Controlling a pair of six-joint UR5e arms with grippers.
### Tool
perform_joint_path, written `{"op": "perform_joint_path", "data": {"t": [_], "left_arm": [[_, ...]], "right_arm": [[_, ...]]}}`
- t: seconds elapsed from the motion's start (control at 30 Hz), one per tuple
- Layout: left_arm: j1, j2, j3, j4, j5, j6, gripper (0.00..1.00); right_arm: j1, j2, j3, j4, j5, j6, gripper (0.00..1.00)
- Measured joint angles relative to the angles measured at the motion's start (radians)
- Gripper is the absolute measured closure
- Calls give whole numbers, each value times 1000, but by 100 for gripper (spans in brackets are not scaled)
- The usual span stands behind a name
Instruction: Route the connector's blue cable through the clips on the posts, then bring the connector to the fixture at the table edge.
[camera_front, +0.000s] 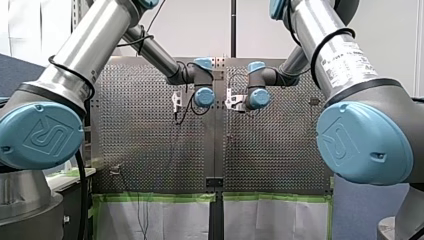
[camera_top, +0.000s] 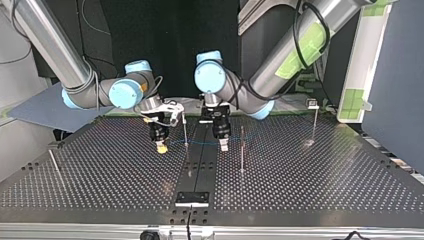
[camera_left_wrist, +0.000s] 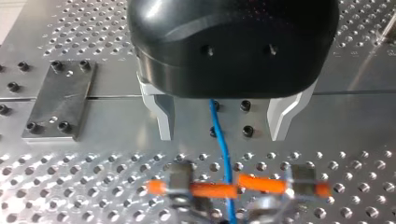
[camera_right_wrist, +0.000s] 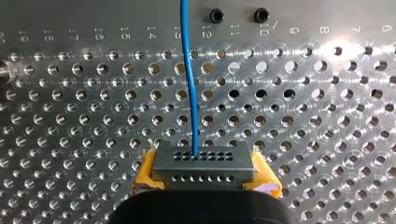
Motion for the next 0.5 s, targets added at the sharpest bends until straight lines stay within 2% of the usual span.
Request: {"op": "perform_joint_path", "data": {"t": [0.23, 0.5], "left_arm": [[7, -8, 6, -6, 11, 0, 2], [13, -8, 6, -1, 2, 12, 2]], "right_arm": [[3, 0, 0, 0, 0, 0, 100], [3, 0, 0, 3, 0, 0, 100]]}}
